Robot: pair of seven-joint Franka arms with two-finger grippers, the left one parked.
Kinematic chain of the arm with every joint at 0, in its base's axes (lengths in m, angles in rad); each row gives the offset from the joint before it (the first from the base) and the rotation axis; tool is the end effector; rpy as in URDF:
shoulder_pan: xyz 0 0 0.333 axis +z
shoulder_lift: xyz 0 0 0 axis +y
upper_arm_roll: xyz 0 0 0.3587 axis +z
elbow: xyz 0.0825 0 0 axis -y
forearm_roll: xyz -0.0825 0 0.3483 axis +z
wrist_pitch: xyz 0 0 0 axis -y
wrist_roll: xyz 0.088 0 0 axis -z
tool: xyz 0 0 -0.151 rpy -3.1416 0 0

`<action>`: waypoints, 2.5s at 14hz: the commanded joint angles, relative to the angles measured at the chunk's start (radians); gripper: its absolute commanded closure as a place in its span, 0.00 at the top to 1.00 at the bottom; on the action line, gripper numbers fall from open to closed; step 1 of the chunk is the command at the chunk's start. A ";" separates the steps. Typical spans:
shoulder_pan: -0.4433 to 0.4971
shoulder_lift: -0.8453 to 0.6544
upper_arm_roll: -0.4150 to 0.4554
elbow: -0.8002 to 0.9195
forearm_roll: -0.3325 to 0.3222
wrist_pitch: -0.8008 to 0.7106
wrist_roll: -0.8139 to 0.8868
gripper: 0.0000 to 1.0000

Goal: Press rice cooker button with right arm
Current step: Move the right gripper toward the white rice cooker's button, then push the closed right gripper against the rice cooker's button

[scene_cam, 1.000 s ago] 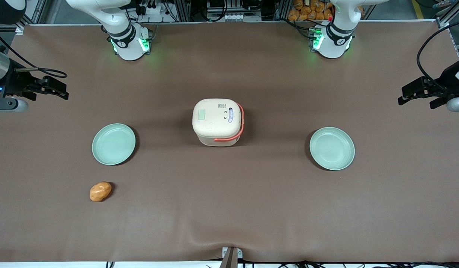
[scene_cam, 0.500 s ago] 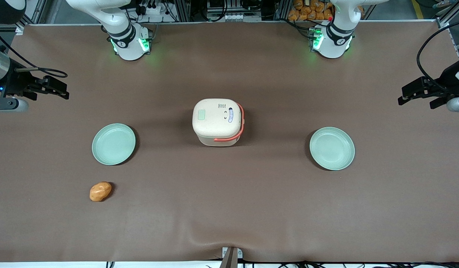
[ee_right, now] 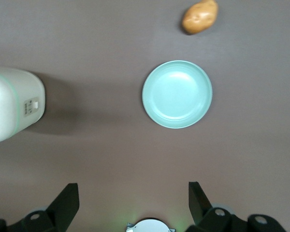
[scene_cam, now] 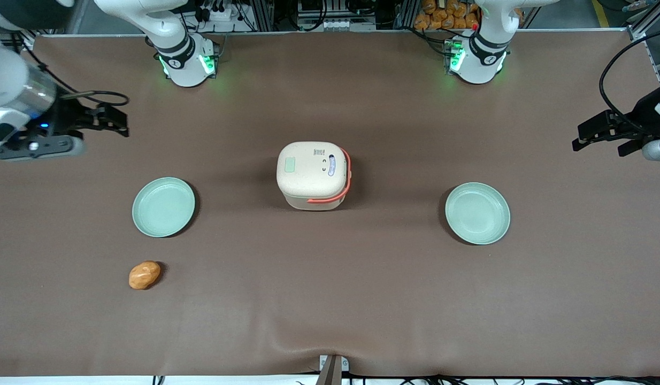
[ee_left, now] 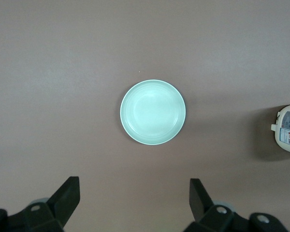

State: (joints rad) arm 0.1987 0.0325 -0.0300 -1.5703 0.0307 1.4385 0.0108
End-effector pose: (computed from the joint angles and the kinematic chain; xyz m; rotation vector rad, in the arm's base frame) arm 0.4989 0.0903 0.5969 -3.1060 -0.2480 0.2597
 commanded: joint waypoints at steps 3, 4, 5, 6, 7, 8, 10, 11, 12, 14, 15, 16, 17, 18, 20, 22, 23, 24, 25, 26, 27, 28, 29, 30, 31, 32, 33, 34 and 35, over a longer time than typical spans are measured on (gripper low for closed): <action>0.123 0.056 0.007 -0.008 0.098 0.096 0.251 1.00; 0.152 0.072 0.007 -0.008 0.113 0.126 0.311 0.99; 0.181 0.085 0.007 -0.007 0.115 0.143 0.337 0.79; 0.200 0.101 0.007 -0.008 0.117 0.164 0.337 0.64; 0.218 0.115 0.007 -0.008 0.121 0.184 0.337 0.47; 0.247 0.133 0.010 -0.008 0.118 0.200 0.337 0.37; 0.283 0.165 0.010 -0.010 0.113 0.246 0.337 0.14; 0.288 0.181 0.012 -0.010 0.118 0.258 0.337 0.07; 0.295 0.196 0.012 -0.010 0.121 0.267 0.339 0.01; 0.314 0.231 0.012 -0.010 0.138 0.281 0.339 0.00; 0.323 0.248 0.012 -0.010 0.173 0.287 0.339 0.00; 0.326 0.265 0.012 -0.010 0.211 0.299 0.339 0.00; 0.326 0.280 0.012 -0.011 0.233 0.315 0.339 0.00; 0.335 0.296 0.012 -0.011 0.235 0.335 0.339 0.00; 0.353 0.323 0.012 -0.011 0.235 0.356 0.339 0.00; 0.375 0.352 0.012 -0.011 0.236 0.375 0.339 0.00; 0.386 0.363 0.012 -0.011 0.236 0.375 0.341 0.00; 0.392 0.372 0.012 -0.011 0.238 0.379 0.347 0.00; 0.403 0.382 0.012 -0.011 0.238 0.381 0.348 0.00; 0.406 0.386 0.012 -0.011 0.238 0.381 0.350 0.00; 0.409 0.392 0.012 -0.013 0.238 0.379 0.350 0.00; 0.415 0.400 0.012 -0.013 0.238 0.381 0.351 0.00; 0.418 0.403 0.012 -0.013 0.238 0.381 0.351 0.00; 0.419 0.408 0.012 -0.013 0.238 0.381 0.351 0.00; 0.421 0.414 0.013 -0.011 0.238 0.381 0.351 0.00; 0.424 0.421 0.012 -0.011 0.238 0.381 0.351 0.00; 0.427 0.425 0.012 -0.011 0.236 0.381 0.350 0.00; 0.429 0.429 0.012 -0.011 0.236 0.381 0.350 0.00; 0.430 0.434 0.012 -0.011 0.236 0.382 0.350 0.00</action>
State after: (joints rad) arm 0.6150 0.4550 -0.0117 -1.5844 0.2533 1.8166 0.3465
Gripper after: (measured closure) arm 0.991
